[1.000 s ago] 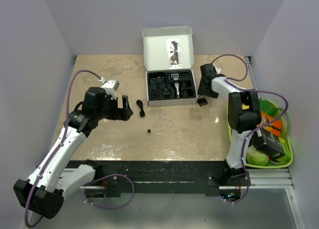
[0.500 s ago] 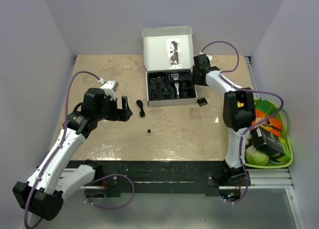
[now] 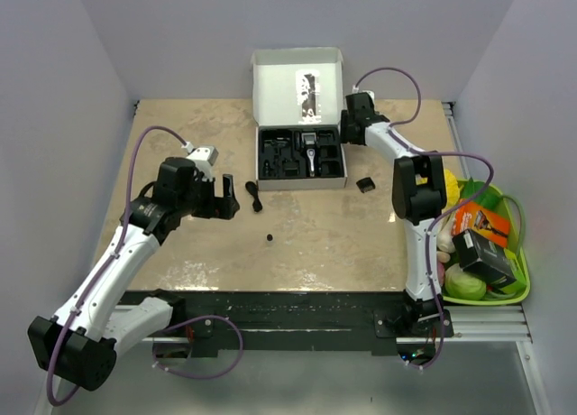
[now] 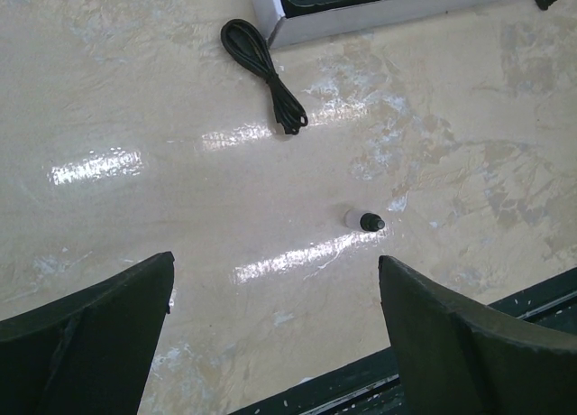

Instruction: Sort the hair-cutting tools

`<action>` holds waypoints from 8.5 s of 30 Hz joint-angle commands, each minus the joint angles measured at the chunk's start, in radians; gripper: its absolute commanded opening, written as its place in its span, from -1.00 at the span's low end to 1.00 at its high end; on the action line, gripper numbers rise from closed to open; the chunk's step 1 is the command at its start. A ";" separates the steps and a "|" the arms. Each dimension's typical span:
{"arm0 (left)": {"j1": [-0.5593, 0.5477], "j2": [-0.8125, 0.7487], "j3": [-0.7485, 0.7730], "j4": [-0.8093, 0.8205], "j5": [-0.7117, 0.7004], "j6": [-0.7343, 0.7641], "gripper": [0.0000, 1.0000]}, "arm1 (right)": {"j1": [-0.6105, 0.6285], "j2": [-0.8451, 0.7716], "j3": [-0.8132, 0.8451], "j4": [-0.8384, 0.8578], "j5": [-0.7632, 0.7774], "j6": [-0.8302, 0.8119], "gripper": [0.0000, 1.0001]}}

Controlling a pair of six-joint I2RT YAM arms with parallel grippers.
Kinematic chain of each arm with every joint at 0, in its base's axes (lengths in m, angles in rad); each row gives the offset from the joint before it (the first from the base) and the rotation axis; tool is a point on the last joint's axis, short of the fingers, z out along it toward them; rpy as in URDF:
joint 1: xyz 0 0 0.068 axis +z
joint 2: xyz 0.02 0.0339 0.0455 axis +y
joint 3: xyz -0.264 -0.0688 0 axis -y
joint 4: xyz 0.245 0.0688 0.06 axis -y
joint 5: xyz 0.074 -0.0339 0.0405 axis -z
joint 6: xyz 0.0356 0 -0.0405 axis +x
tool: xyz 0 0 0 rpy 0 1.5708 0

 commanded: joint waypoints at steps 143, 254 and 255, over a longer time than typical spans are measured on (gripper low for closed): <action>-0.011 -0.177 0.033 -0.044 0.103 -0.010 0.99 | 0.176 -0.489 -0.129 -0.280 -0.407 -0.483 -0.17; -0.011 -0.013 0.013 0.010 0.085 -0.038 0.99 | 0.298 0.134 0.433 -0.238 -0.657 -0.771 0.44; -0.011 -0.016 0.012 0.010 0.088 -0.038 0.99 | 0.298 0.125 0.425 -0.225 -0.654 -0.762 0.45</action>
